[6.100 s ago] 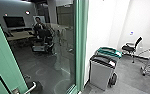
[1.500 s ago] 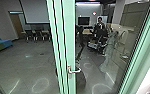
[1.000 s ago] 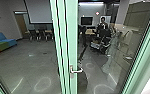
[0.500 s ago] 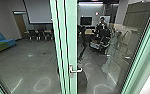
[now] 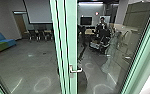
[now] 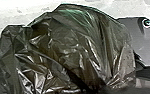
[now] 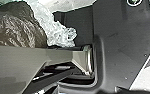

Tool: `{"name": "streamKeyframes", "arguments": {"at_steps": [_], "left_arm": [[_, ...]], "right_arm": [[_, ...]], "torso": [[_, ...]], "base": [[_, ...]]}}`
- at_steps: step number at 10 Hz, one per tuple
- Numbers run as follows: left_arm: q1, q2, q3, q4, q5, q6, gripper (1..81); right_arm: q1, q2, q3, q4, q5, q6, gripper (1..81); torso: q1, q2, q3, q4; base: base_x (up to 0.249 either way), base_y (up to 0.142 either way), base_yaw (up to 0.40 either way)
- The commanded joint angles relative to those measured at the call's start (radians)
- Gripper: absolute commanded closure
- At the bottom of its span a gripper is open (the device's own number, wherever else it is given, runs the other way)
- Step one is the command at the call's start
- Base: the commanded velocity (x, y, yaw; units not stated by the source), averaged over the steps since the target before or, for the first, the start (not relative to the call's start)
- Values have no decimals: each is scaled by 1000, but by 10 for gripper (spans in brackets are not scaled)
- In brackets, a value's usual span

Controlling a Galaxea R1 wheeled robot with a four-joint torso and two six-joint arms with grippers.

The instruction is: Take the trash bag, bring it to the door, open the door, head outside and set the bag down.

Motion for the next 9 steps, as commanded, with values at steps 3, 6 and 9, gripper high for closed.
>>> {"name": "streamKeyframes", "arguments": {"at_steps": [3, 6, 9], "left_arm": [[-62, -5, -7, -4, 52, 1, 811], [-62, -5, -7, -6, 52, 1, 811], [-62, -3, -7, -4, 52, 1, 811]], "right_arm": [[33, 8, 13, -9, -51, -4, 10], [32, 8, 13, -9, -51, -4, 10], [32, 8, 13, -9, -51, -4, 10]], "torso": [[0, 0, 0, 0], [0, 0, 0, 0], [0, 0, 0, 0]], "base": [[0, 0, 0], [0, 0, 0], [0, 0, 0]]}}
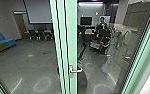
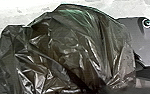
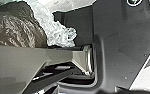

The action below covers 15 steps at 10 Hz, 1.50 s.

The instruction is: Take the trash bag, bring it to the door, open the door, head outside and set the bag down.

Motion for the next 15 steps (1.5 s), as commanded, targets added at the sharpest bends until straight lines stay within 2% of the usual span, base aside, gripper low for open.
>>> {"name": "streamKeyframes", "arguments": {"at_steps": [1, 7, 15], "left_arm": [[-62, -5, -7, -3, 50, 0, 811], [-63, -3, -7, 6, 58, 0, 811], [-63, -6, -7, 12, 61, 5, 811]], "right_arm": [[34, 8, 13, -8, -52, -4, 10], [34, 8, 13, -9, -52, -4, 10], [35, 10, 13, -9, -52, -4, 10]], "torso": [[0, 0, 0, 0], [0, 0, 0, 0], [0, 0, 0, 0]], "base": [[0, 0, 0], [0, 0, 15], [0, 0, 174]]}}
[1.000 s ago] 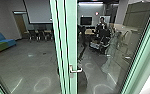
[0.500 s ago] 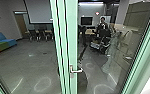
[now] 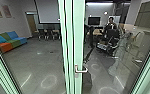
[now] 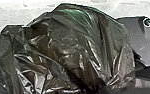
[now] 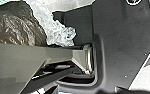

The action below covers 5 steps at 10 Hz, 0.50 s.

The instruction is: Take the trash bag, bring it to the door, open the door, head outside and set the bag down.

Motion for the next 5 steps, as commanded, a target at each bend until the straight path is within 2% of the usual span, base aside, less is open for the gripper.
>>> {"name": "streamKeyframes", "arguments": {"at_steps": [1, 5], "left_arm": [[-57, -7, -5, 12, 54, 6, 811], [-57, -5, -5, 15, 54, 6, 811]], "right_arm": [[40, 10, 13, -9, -51, -7, 10], [41, 10, 13, -9, -51, -7, 10]], "torso": [[0, 0, 0, 0], [0, 0, 0, 0]], "base": [[0, 0, 180], [0, 0, 174]]}}
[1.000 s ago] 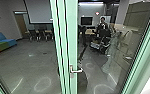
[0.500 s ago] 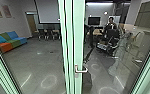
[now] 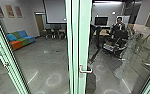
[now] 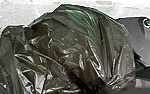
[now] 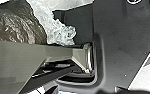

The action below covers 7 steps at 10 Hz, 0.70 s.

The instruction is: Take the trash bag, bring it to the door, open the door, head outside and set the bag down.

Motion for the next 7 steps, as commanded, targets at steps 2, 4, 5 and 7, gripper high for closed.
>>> {"name": "streamKeyframes", "arguments": {"at_steps": [2, 4, 5, 7], "left_arm": [[-59, -4, -5, 13, 52, 6, 811], [-59, -3, -5, 13, 52, 6, 811], [-59, -3, -5, 13, 52, 6, 811], [-59, -3, -5, 13, 52, 6, 811]], "right_arm": [[42, 11, 13, -8, -49, -4, 10], [41, 11, 13, -8, -49, -4, 10], [41, 11, 13, -8, -49, -4, 10], [38, 11, 13, -8, -49, -4, 10]], "torso": [[0, 0, 0, 0], [0, 0, 0, 0], [0, 0, 0, 0], [0, 0, 0, 0]], "base": [[0, 0, 141], [0, 0, 107], [0, 0, 102], [0, 0, 102]]}}
